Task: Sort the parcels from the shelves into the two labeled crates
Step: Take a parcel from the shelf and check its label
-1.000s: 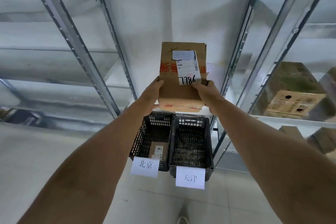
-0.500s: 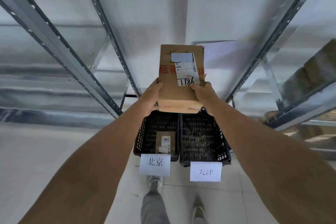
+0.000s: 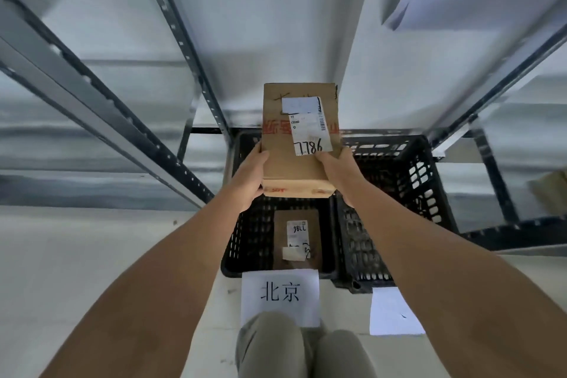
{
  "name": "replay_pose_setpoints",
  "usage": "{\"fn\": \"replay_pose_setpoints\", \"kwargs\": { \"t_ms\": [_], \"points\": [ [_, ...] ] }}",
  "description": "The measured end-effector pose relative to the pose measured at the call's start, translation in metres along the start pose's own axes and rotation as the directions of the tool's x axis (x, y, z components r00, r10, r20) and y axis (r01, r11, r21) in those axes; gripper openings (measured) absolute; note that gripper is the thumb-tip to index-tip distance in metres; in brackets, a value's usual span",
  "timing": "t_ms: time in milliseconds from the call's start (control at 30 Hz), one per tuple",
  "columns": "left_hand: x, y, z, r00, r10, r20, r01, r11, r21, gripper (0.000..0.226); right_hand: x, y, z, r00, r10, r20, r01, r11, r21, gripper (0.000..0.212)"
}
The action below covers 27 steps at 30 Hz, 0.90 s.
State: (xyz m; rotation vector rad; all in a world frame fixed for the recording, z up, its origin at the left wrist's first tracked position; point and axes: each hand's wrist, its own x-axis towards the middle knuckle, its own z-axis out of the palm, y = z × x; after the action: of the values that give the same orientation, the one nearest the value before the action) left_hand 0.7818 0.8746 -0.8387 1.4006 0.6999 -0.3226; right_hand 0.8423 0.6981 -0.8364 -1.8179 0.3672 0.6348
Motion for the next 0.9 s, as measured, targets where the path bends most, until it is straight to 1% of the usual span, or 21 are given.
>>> {"fn": "replay_pose_setpoints", "kwargs": {
  "t_ms": [200, 333, 433, 500, 633, 733, 833, 900],
  "points": [
    [0.122, -0.112, -0.007, 0.999, 0.048, -0.001, -0.048, 0.998, -0.033, 0.040, 0.115, 0.106, 0.045, 0.998, -0.059, -0.036, 0.058, 0.998, -0.015, 0.062],
    [0.172, -0.172, -0.011, 0.998, 0.068, -0.020, -0.069, 0.996, -0.060, 0.042, 0.153, 0.161, 0.068, 0.986, -0.152, -0.071, 0.151, 0.988, -0.017, 0.070],
    [0.199, -0.203, -0.013, 0.994, 0.100, -0.041, -0.102, 0.993, -0.051, 0.042, 0.170, 0.191, 0.081, 0.981, -0.176, -0.078, 0.173, 0.984, -0.048, 0.072],
    [0.212, -0.217, -0.010, 0.991, 0.125, -0.043, -0.127, 0.991, -0.032, 0.043, 0.182, 0.205, 0.086, 0.981, -0.174, -0.089, 0.167, 0.983, -0.081, 0.072],
    [0.234, -0.233, -0.007, 0.989, 0.126, -0.074, -0.126, 0.992, 0.005, 0.043, 0.200, 0.219, 0.090, 0.980, -0.182, -0.082, 0.167, 0.973, -0.162, 0.069],
    [0.246, -0.226, -0.008, 0.990, 0.130, -0.052, -0.129, 0.991, 0.026, 0.041, 0.212, 0.214, 0.091, 0.977, -0.195, -0.082, 0.172, 0.958, -0.229, 0.069],
    [0.255, -0.212, -0.009, 0.989, 0.136, -0.063, -0.136, 0.991, 0.006, 0.041, 0.226, 0.203, 0.087, 0.973, -0.205, -0.103, 0.177, 0.957, -0.231, 0.069],
    [0.257, -0.211, -0.008, 0.992, 0.119, -0.037, -0.118, 0.992, 0.037, 0.041, 0.233, 0.200, 0.085, 0.979, -0.190, -0.078, 0.164, 0.951, -0.261, 0.069]
  ]
}}
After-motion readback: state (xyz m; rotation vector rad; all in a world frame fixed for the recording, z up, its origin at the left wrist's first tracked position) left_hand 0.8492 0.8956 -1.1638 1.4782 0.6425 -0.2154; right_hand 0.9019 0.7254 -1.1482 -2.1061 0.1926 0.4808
